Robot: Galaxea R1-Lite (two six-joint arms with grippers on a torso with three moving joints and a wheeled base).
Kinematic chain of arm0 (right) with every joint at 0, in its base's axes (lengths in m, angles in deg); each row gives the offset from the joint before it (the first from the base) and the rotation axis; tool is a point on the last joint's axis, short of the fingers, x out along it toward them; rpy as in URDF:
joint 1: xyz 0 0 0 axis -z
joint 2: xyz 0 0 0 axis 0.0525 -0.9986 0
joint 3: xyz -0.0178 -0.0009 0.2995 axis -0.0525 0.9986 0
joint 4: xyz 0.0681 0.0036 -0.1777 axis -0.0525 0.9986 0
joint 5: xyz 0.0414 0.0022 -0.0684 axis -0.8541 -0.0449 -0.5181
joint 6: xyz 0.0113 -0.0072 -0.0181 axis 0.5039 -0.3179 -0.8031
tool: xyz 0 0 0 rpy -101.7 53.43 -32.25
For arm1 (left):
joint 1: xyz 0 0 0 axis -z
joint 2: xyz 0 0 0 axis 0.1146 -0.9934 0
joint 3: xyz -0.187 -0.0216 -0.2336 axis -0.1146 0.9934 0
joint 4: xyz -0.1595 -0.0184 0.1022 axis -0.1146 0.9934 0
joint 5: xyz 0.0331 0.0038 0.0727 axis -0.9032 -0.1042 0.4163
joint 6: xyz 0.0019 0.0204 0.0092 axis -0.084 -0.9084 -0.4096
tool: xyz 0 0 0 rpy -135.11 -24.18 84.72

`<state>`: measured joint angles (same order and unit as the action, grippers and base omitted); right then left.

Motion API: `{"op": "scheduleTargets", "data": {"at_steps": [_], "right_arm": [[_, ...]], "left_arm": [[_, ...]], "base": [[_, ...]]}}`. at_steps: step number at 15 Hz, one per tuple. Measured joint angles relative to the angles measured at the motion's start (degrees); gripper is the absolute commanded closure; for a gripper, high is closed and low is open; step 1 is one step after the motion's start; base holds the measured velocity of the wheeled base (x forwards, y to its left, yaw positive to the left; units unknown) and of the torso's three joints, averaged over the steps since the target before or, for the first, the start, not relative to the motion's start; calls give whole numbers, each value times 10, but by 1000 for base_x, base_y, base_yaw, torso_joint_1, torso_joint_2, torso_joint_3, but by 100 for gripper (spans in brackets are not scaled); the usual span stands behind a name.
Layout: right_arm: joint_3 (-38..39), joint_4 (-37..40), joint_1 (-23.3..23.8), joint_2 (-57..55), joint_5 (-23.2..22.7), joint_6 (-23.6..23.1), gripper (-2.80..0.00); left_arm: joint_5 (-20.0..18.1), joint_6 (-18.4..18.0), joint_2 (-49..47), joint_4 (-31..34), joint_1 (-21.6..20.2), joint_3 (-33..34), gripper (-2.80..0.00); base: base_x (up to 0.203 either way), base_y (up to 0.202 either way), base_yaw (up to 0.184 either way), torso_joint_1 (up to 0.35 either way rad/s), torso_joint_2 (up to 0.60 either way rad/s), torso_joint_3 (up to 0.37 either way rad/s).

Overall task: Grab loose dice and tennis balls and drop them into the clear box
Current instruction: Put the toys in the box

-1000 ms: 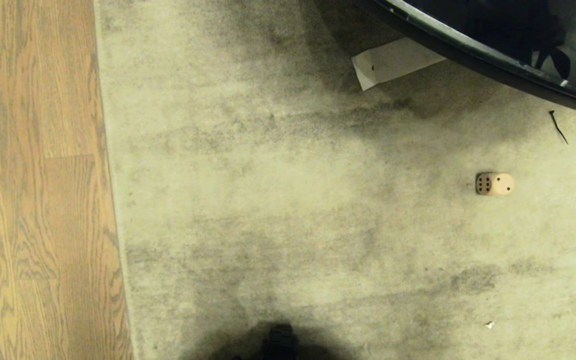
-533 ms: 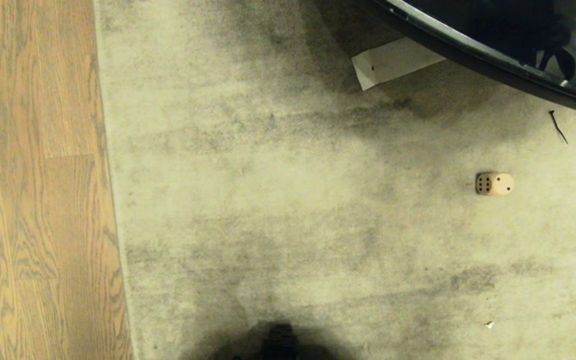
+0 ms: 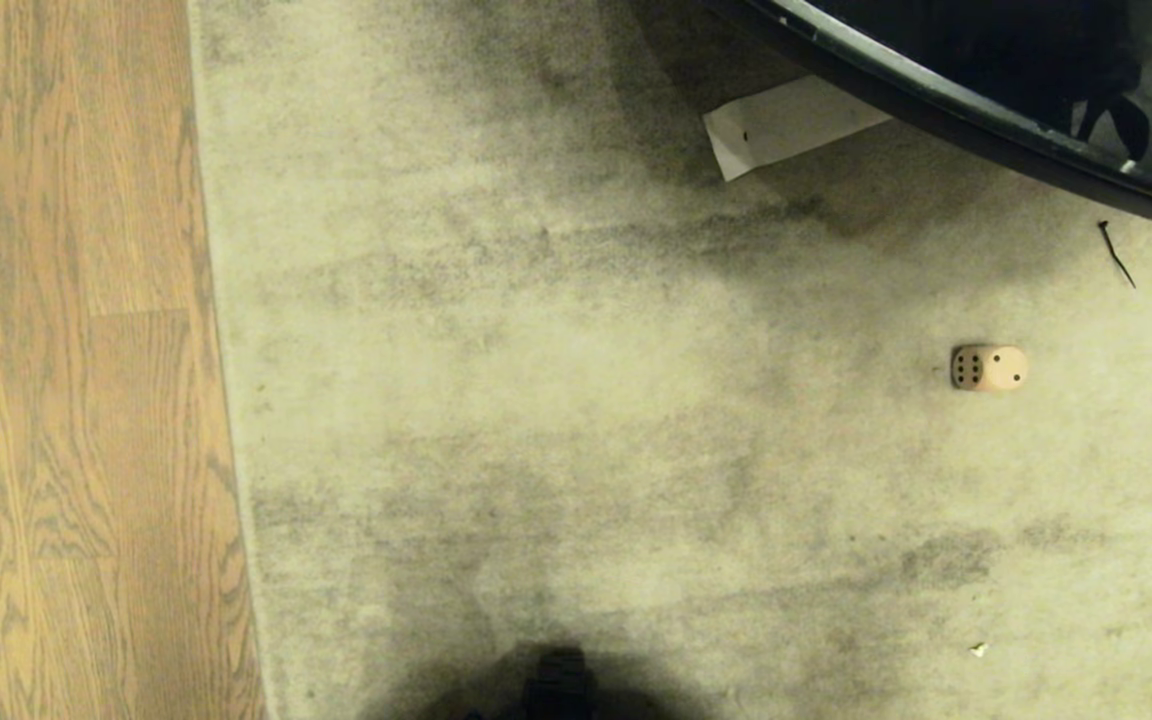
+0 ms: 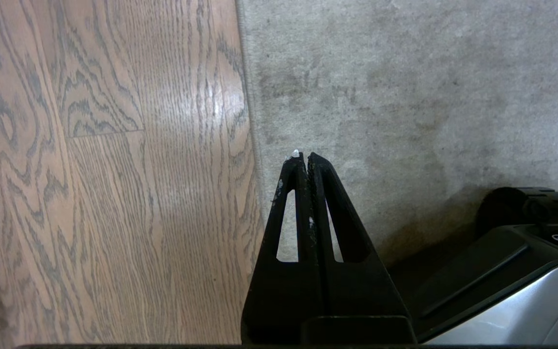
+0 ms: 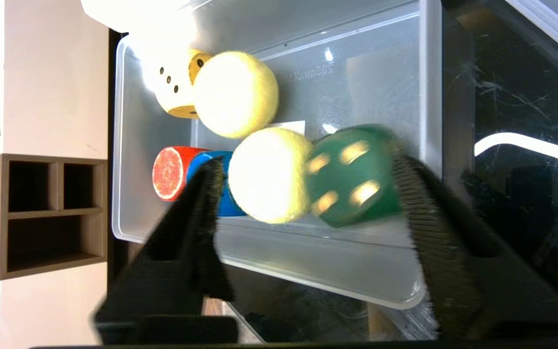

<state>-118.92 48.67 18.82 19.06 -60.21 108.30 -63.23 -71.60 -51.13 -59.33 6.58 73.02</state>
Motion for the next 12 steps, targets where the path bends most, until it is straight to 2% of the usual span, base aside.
{"op": "scheduleTargets", "data": {"at_steps": [12], "right_arm": [[-4,-1,0,18,1,12,-280]], "left_arm": [[0,0,0,0,0,0,0]], "base": [[0,0,0,0,0,0]]}}
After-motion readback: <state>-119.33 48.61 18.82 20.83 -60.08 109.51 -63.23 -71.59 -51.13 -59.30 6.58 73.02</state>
